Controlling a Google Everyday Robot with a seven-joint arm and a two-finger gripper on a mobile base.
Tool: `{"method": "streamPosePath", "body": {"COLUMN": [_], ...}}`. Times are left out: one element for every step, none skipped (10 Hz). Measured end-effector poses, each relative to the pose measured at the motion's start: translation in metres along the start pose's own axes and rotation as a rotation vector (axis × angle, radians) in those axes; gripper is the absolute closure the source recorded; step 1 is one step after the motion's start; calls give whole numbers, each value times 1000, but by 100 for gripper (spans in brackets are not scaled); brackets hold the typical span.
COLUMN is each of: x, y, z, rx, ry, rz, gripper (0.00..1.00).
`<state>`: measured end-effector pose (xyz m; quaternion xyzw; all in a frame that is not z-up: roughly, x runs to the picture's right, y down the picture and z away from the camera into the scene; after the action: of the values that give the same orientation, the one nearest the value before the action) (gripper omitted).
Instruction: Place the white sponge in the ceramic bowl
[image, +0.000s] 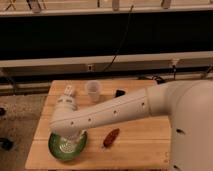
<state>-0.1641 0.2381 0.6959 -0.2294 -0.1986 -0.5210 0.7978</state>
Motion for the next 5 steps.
{"method": "streamPosePath", "body": {"x": [-2,-2,0,4,3], "y": [-3,-2,3,4,2], "z": [0,1,0,-1,-1], "rx": [-3,-6,-11,-10,-11], "ry": [0,-1,-6,-5,-9], "rz": [-8,-19,-16,-15,-16], "gripper": [100,99,92,82,72]}}
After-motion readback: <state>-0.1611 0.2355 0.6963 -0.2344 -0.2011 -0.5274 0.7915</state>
